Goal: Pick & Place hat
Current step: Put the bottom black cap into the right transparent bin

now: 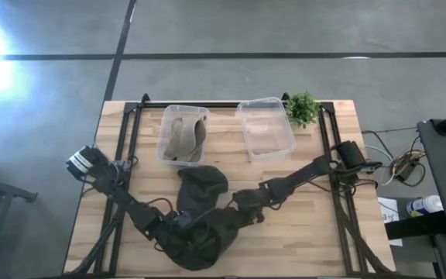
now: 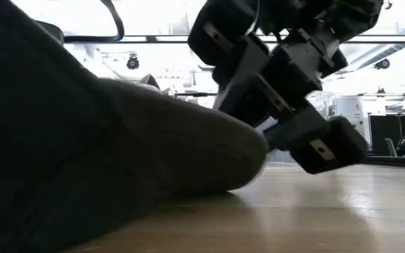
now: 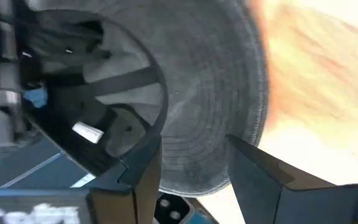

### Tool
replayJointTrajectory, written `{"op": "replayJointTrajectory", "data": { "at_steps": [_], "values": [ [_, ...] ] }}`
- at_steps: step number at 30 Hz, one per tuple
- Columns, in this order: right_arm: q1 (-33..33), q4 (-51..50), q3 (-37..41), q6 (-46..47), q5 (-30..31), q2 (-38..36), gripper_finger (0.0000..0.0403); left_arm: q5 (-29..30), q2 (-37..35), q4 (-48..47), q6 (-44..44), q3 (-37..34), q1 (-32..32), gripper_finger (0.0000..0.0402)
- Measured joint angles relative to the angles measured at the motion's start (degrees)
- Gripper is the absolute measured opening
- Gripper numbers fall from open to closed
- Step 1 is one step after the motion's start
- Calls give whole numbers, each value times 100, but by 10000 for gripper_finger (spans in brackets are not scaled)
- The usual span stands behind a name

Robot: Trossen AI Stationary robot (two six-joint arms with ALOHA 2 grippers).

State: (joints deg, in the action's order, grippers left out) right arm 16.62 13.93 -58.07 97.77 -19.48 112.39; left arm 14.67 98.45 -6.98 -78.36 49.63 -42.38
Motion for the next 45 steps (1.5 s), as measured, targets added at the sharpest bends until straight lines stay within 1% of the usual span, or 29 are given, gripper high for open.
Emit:
{"op": "replayJointTrajectory", "data": {
  "at_steps": [5, 6, 10, 12, 14, 19, 24, 27, 32, 40, 42, 45],
  "values": [
    [-13, -129, 101, -125, 141, -403, 171, 15, -2, -1, -5, -4, 6, 84],
    [-17, -299, 102, -200, 144, -519, 171, 26, -2, 1, -5, -5, 14, 84],
    [6, -1665, 111, -489, 134, -946, 171, 36, -1, 0, 27, -7, 54, 84],
    [29, -1943, 134, -507, -5, -1040, 171, 38, -2, 2, 30, -8, 89, 84],
    [31, -1763, 180, -428, -172, -1037, 171, 38, -2, 9, 59, -12, 129, 84],
    [70, -722, 307, 16, -156, -855, 171, -10, -2, 16, 205, -15, 265, 84],
    [198, -121, 441, 424, -161, -555, 171, -65, 0, 59, 209, -15, 314, 84],
    [264, 46, 458, 579, -103, -464, 171, -68, 0, 98, 198, -15, 330, 84],
    [221, 35, 473, 669, 389, -447, 171, -44, 8, 452, 285, -17, 384, 84],
    [177, 58, 473, 356, 561, -447, 169, 35, 9, 1121, 799, -17, 558, 84],
    [177, 136, 473, 261, 619, -447, 163, 115, 9, 1346, 970, -17, 604, 84],
    [182, 165, 473, 161, 798, -447, 140, 341, 9, 1645, 1208, -17, 700, 84]
  ]
}}
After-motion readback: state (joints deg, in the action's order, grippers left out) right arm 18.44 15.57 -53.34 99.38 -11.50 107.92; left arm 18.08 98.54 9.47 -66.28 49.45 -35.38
